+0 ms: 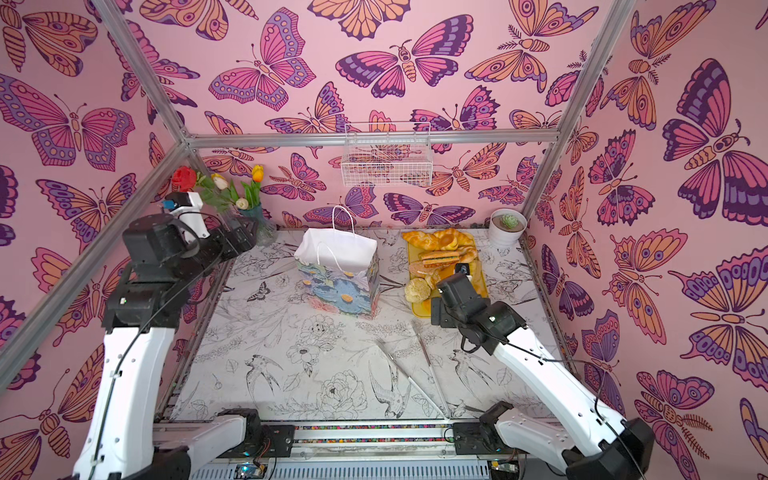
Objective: Pack bread into a paper bag
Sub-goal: Adjust the paper bag at the center of the board.
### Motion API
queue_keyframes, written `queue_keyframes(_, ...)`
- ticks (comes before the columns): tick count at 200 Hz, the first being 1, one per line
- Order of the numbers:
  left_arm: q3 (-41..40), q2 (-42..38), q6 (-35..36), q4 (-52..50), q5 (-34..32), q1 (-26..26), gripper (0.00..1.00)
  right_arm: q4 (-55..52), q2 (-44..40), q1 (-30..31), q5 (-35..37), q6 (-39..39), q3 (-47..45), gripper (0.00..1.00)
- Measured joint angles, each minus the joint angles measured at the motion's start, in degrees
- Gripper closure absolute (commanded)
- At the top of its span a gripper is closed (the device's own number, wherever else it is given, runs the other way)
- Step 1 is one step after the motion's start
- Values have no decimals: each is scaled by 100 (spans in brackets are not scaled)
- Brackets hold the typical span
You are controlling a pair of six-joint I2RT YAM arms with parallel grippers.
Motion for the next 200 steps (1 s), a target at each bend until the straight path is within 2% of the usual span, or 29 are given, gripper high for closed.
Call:
queue_keyframes(38,592,852,-238,-896,234,-461,0,-938,798,435,164,280,260,1)
queue_keyframes(70,1838,1799,-107,-1961,264,-647,0,-1263,1047,564,-4,411,227,1)
queue_keyframes(91,2260,2245,48,-2409,243,-791,0,-1453,1182,625,-76,442,225,1)
queue_keyframes(141,2876,2841,625,-3073,70,-977,1,-1659,850,828,-184,492,59,0)
queue_keyframes(200,2935,3495,1161,-3377,-442,-1139,9,-1493,1058,1016,-1056,717,-387,3)
